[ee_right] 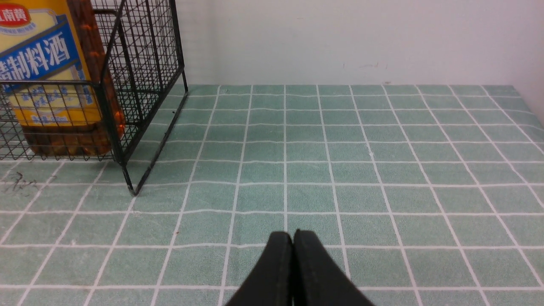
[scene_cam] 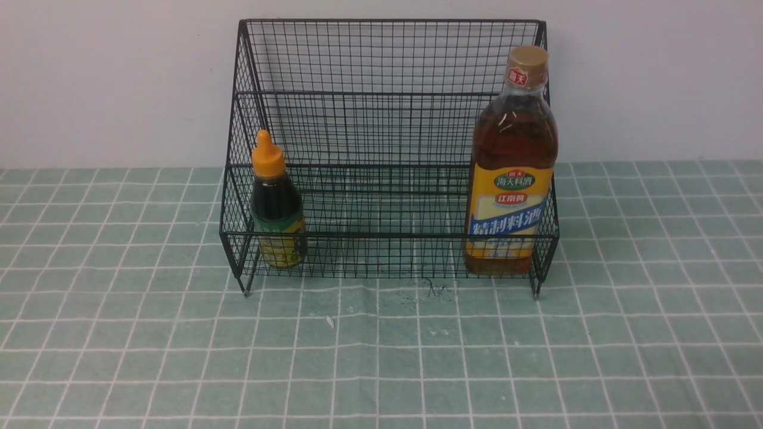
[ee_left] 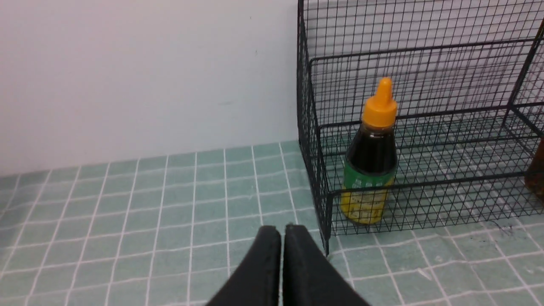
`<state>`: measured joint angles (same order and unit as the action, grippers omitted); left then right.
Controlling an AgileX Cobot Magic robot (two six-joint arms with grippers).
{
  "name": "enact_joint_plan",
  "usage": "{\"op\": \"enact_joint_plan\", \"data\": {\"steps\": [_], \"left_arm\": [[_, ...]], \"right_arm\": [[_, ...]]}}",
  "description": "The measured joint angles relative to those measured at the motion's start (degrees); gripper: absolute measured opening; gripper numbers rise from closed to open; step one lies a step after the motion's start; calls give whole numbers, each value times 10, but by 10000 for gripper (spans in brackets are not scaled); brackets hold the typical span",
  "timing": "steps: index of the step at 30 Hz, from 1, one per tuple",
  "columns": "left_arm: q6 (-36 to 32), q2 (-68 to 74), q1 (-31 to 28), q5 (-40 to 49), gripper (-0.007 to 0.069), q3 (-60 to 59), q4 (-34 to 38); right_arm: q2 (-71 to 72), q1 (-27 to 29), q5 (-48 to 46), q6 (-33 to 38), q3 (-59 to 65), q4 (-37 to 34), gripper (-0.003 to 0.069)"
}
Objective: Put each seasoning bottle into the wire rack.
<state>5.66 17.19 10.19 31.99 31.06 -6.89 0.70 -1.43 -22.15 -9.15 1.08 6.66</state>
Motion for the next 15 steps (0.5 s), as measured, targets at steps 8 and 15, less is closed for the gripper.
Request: {"op": "enact_joint_plan", "data": {"steps": [8, 15], "left_arm": [[-49, -137, -93, -100, -6, -220, 51], [-57, -178, -108, -97, -6, -324, 57]], "right_arm": [[0, 0, 0, 0, 0, 0, -15], [0, 0, 0, 0, 0, 0, -15]]}}
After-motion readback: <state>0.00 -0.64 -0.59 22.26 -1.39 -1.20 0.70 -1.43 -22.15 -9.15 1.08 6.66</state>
